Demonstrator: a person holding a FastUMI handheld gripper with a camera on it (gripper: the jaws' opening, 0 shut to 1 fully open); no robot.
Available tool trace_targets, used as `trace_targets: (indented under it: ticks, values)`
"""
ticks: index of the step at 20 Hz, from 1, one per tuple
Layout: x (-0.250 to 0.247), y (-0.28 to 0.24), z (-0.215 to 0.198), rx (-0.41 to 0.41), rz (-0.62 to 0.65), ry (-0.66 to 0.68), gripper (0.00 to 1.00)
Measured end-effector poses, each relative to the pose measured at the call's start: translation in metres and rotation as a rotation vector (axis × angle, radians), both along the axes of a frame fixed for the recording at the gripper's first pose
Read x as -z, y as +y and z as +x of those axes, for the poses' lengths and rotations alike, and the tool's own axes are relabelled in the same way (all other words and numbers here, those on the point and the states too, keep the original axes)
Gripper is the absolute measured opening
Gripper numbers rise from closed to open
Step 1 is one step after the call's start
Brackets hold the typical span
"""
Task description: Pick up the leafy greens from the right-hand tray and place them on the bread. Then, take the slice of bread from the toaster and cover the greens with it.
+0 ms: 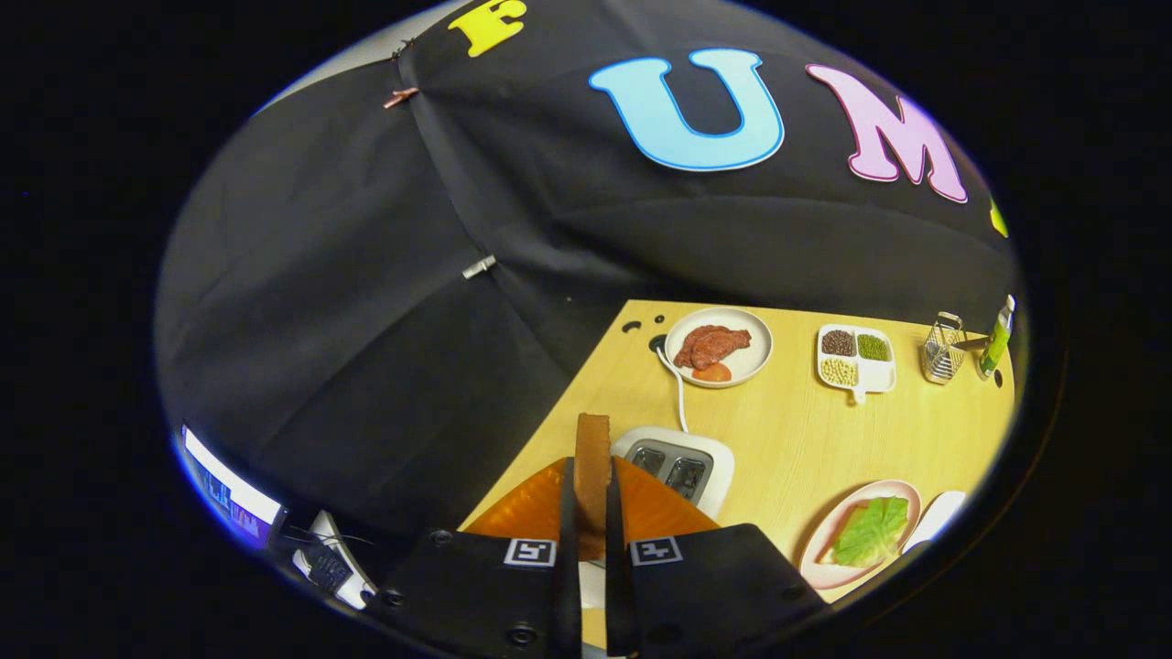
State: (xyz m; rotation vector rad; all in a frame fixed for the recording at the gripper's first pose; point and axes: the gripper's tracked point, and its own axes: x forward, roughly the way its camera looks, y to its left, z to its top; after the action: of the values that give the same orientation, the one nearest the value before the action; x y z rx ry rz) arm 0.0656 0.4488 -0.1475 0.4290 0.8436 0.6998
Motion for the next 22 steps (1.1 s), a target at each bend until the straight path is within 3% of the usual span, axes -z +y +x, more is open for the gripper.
trace_targets:
  ticks: [6,10,17,22]
  values:
    - [-0.038,-0.062,-0.002,0.036,0.090,-0.050,0.15]
    - [-0.032,-0.125,-0.002,0.087,0.083,-0.079,0.15]
    - [0.030,-0.233,0.005,0.247,0.030,-0.005,0.15]
    - [0.102,-0.282,-0.003,0.301,-0.046,0.070,0.14]
